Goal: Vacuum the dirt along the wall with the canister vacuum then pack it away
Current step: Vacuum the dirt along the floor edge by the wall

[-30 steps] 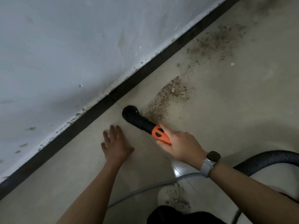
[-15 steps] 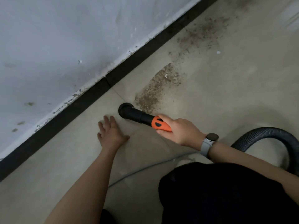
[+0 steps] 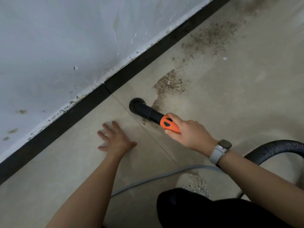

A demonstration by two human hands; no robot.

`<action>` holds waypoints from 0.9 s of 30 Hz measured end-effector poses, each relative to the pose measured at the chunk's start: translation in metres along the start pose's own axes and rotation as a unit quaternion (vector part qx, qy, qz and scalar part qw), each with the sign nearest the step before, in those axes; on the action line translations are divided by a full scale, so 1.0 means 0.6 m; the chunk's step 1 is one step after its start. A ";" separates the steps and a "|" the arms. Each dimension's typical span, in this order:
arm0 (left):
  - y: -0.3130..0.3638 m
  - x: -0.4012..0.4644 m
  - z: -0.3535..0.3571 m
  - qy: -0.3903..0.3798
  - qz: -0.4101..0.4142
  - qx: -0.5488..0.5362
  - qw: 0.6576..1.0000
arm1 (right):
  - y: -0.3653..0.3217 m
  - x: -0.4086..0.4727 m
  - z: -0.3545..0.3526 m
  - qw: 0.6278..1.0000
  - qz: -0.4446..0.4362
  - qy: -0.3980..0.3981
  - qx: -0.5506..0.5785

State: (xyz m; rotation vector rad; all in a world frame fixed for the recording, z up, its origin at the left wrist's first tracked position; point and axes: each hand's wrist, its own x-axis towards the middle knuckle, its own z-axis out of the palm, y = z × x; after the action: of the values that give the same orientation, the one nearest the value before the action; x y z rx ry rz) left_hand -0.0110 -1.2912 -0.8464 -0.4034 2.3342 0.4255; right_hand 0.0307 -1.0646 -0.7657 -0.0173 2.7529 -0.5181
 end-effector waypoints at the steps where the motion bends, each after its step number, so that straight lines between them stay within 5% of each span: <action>1: 0.001 -0.001 0.000 -0.001 0.000 0.001 1.000 | -0.002 0.001 0.003 1.000 -0.002 -0.002 0.001; 11: 0.011 -0.002 -0.002 0.001 0.051 0.085 0.995 | 0.052 0.055 -0.040 0.988 0.140 0.056 0.041; 18: 0.038 0.009 0.001 -0.021 0.048 0.106 0.993 | 0.047 0.044 -0.039 0.998 0.054 0.018 0.023; 27: 0.035 0.010 0.000 -0.026 0.050 0.096 0.994 | 0.123 0.105 -0.073 0.976 0.186 0.107 0.037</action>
State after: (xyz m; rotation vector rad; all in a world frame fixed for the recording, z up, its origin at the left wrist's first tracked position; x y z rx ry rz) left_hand -0.0237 -1.2737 -0.8467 -0.1813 2.3247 0.2516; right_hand -0.0395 -0.9849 -0.7738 0.5921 2.8378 -0.5408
